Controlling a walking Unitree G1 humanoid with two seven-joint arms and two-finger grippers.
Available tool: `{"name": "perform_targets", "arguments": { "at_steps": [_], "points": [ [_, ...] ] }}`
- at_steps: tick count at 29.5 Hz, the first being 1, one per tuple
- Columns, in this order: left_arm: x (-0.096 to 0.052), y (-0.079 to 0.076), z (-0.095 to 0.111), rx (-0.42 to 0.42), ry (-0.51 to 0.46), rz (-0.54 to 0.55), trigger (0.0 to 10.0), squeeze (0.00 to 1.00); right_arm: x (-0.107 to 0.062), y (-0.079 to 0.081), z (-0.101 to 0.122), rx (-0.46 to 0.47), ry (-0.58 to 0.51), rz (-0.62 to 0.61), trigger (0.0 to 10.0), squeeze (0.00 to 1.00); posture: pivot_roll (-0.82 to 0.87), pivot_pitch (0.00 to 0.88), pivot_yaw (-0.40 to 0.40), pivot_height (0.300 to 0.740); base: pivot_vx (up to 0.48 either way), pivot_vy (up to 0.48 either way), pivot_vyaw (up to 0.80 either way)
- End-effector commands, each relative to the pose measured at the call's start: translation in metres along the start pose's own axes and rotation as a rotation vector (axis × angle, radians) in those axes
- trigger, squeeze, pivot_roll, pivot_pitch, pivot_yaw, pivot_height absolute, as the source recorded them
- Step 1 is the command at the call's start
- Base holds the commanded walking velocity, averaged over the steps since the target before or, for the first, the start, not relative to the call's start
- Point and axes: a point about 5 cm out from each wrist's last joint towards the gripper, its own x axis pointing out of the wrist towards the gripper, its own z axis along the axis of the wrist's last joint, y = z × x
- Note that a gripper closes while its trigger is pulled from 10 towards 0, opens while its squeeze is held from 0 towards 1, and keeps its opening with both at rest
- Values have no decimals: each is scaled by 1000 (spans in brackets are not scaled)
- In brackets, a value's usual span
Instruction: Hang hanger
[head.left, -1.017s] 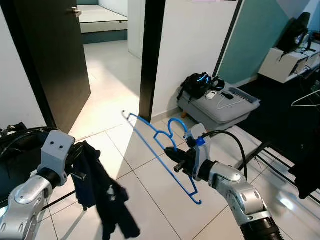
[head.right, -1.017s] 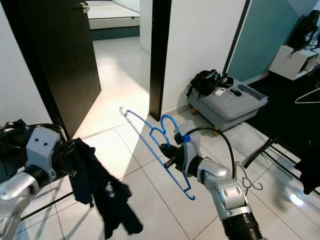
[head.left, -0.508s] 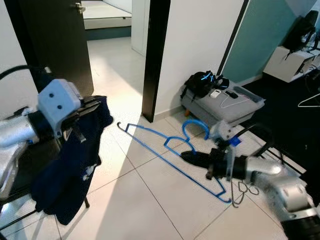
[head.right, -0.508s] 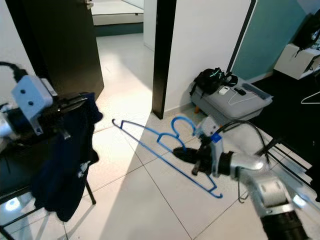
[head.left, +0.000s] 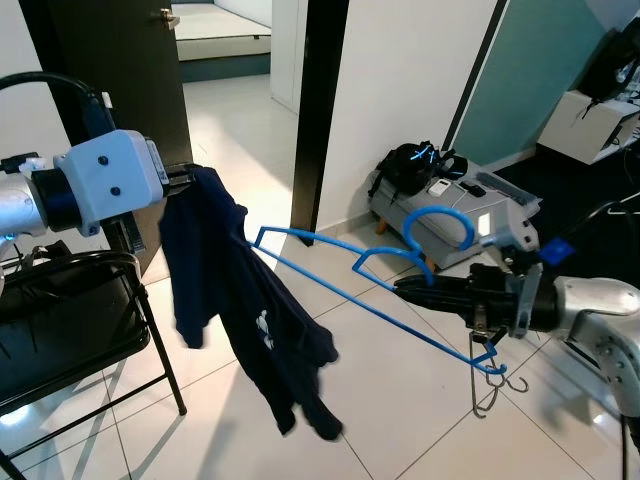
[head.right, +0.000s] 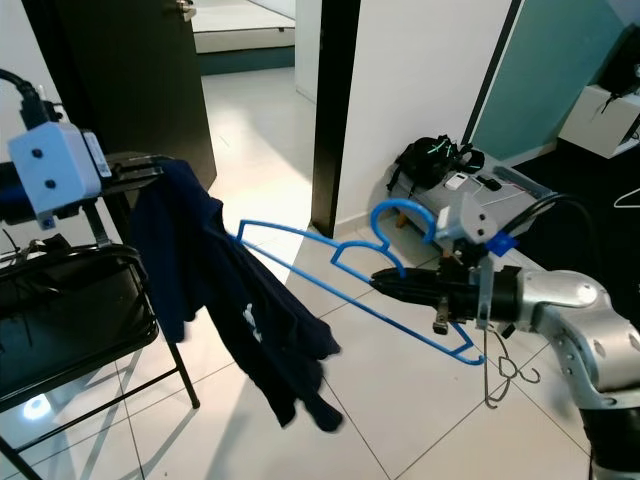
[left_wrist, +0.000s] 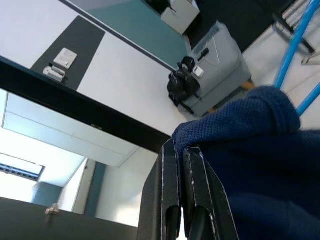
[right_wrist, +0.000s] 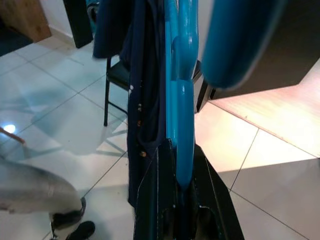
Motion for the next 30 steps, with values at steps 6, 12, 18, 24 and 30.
{"name": "perform_targets", "arguments": {
  "at_steps": [6, 12, 18, 24, 30],
  "points": [
    [4, 14, 8, 100, -13, -28, 10000, 0, -32, -5, 6, -17, 63, -28, 10000, 0, 37, 0, -30, 740, 0, 0, 0],
    [10, 21, 18, 111, -76, -27, 10000, 0, -46, -4, 9, -11, 54, -10, 10000, 0, 36, 0, -23, 740, 0, 0, 0],
    [12, 24, 24, 134, -102, -38, 10000, 0, -43, -1, 19, -28, -15, 32, 10000, 0, 40, 0, -19, 740, 0, 0, 0],
    [14, 28, 25, 147, -99, -41, 10000, 0, -29, 0, 32, -71, -71, 70, 10000, 0, 40, 0, -21, 740, 0, 0, 0],
    [15, 29, 26, 147, -107, -42, 10000, 0, -27, -2, 36, -92, -82, 67, 10000, 0, 41, 0, -23, 740, 0, 0, 0]
  ]
}}
